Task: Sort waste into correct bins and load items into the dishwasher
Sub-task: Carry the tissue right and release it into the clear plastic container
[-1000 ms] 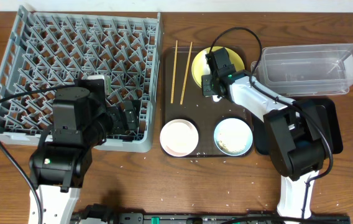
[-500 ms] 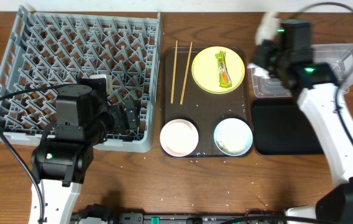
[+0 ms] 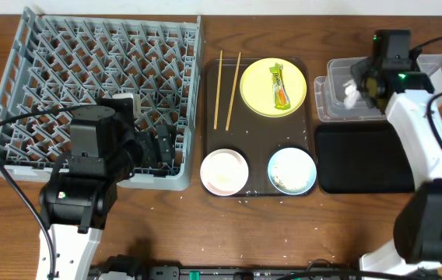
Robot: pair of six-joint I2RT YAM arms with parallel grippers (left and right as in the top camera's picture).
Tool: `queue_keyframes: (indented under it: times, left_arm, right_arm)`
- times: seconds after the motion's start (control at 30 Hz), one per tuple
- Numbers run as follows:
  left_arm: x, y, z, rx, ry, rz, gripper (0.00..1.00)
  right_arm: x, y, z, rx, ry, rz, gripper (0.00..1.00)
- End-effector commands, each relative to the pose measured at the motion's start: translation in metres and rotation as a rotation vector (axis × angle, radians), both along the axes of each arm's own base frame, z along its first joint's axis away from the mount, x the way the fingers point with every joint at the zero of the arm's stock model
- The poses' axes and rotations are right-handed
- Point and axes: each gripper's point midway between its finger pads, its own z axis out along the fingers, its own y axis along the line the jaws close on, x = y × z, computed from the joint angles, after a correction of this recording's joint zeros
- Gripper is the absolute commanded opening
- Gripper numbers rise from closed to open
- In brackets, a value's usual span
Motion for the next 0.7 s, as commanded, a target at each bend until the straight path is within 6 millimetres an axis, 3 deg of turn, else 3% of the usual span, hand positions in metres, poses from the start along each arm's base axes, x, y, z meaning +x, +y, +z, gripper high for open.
queue_keyframes:
  times: [0.0,0.07,0.17,0.27,0.3,0.37,0.43,0.53,0.67]
  left_arm:
    - [-0.001,-0.002,0.008,-0.009,-0.006,-0.003,0.98]
    - [-0.001,-0.002,0.007,-0.008,-0.001,-0.003,0.98]
    - [-0.001,-0.002,0.007,-0.008,-0.001,-0.003,0.98]
    - [-0.002,-0.002,0.007,-0.009,-0.001,-0.004,0.98]
    - [-0.002,-0.002,0.007,-0.011,0.0,-0.005,0.98]
    - [-0.003,-0.004,0.007,-0.02,0.002,-0.015,0.98]
    - [-0.008,-0.009,0.004,-0.04,0.03,-0.037,0.98]
    - [-0.012,-0.009,0.0,-0.04,0.051,-0.039,0.98]
    - [-0.013,-0.009,0.0,-0.041,0.054,-0.04,0.98]
  right_arm:
    - [0.004,-0.013,-0.02,0.037,0.014,-0.093,0.42]
    - [0.009,-0.004,-0.016,0.075,-0.011,-0.049,0.5]
    - [0.027,0.023,0.015,0.094,-0.122,0.173,0.53]
    - [0.04,0.064,0.057,0.03,-0.271,0.47,0.55]
    - [0.04,0.087,0.074,-0.046,-0.331,0.644,0.56]
    - [0.035,0.114,0.08,-0.167,-0.355,0.838,0.6]
    - [0.024,0.141,0.071,-0.268,-0.325,1.008,0.63]
    - [0.006,0.172,0.037,-0.349,-0.204,1.159,0.6]
    - [0.006,0.182,-0.01,-0.414,-0.066,1.165,0.59]
